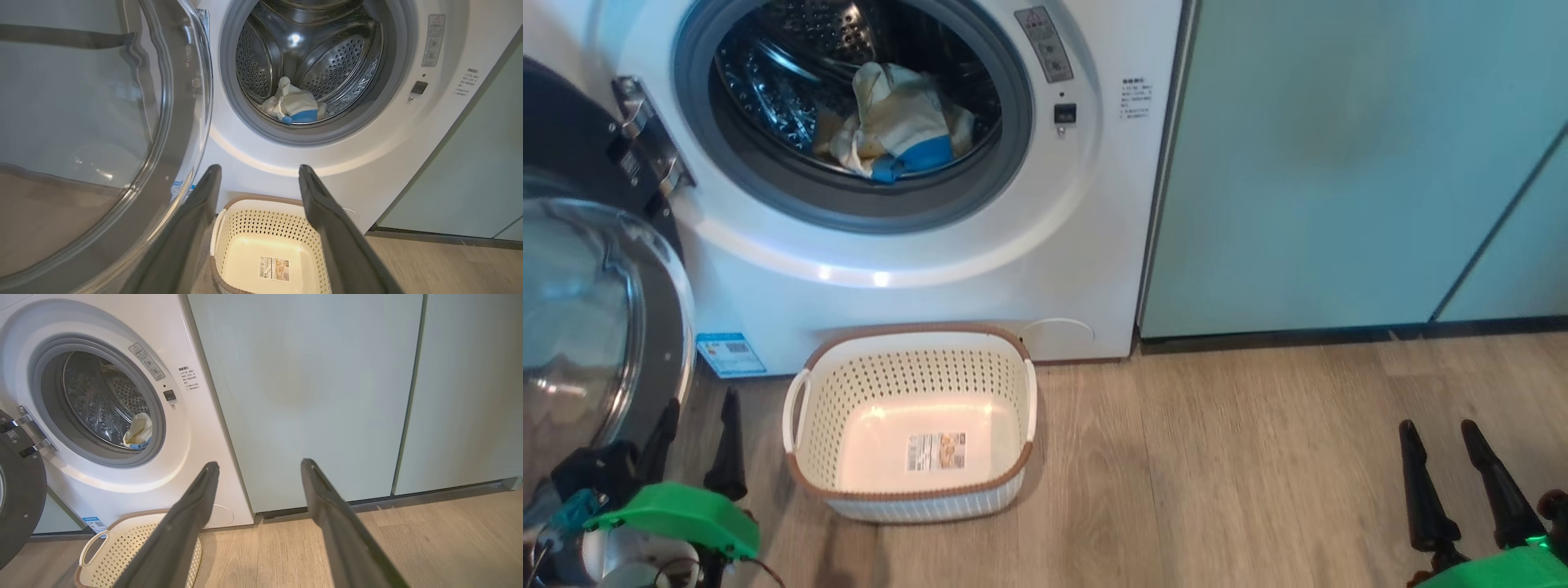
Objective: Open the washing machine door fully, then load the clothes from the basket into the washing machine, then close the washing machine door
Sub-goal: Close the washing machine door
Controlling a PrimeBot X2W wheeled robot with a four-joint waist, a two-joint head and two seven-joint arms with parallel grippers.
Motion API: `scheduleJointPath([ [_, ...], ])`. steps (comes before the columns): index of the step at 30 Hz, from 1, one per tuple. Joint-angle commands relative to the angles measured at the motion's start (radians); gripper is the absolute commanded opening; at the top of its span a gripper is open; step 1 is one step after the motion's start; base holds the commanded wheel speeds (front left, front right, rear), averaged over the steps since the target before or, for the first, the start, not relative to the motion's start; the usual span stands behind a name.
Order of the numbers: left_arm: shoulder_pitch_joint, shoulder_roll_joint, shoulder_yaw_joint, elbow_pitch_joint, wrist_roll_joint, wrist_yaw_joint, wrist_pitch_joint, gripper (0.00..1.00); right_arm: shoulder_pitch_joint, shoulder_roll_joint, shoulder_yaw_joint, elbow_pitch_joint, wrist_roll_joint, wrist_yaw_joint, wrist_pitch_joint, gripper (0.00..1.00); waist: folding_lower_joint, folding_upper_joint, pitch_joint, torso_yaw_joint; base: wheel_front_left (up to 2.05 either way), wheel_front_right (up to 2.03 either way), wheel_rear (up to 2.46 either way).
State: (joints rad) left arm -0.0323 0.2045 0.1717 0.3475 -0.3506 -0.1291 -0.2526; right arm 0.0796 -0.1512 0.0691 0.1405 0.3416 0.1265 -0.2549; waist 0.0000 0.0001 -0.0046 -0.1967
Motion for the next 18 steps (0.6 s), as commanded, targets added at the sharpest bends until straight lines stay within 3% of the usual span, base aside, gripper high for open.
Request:
scheduleJointPath([
  [1, -0.051, 0.026, 0.044, -0.025, 0.001, 0.001, -0.009, 1.0, -0.018, -0.023, 0.017, -0.029, -0.007, 0.004, -0.007, 1.0, 0.0, -0.0001, 0.0, 0.0, -1.29, 1.29, 0.0],
  [8, -0.051, 0.029, 0.041, -0.023, 0.002, -0.001, -0.009, 1.0, -0.017, -0.023, 0.015, -0.03, -0.006, 0.004, -0.007, 1.0, 0.0, -0.0001, 0.0, 0.003, -0.74, 0.74, 0.0],
  [18, -0.052, 0.025, 0.042, -0.023, -0.001, -0.001, -0.009, 1.0, -0.017, -0.025, 0.016, -0.031, -0.006, 0.004, -0.007, 1.0, 0.0, -0.0001, -0.002, 0.006, -0.03, 0.03, 0.0],
])
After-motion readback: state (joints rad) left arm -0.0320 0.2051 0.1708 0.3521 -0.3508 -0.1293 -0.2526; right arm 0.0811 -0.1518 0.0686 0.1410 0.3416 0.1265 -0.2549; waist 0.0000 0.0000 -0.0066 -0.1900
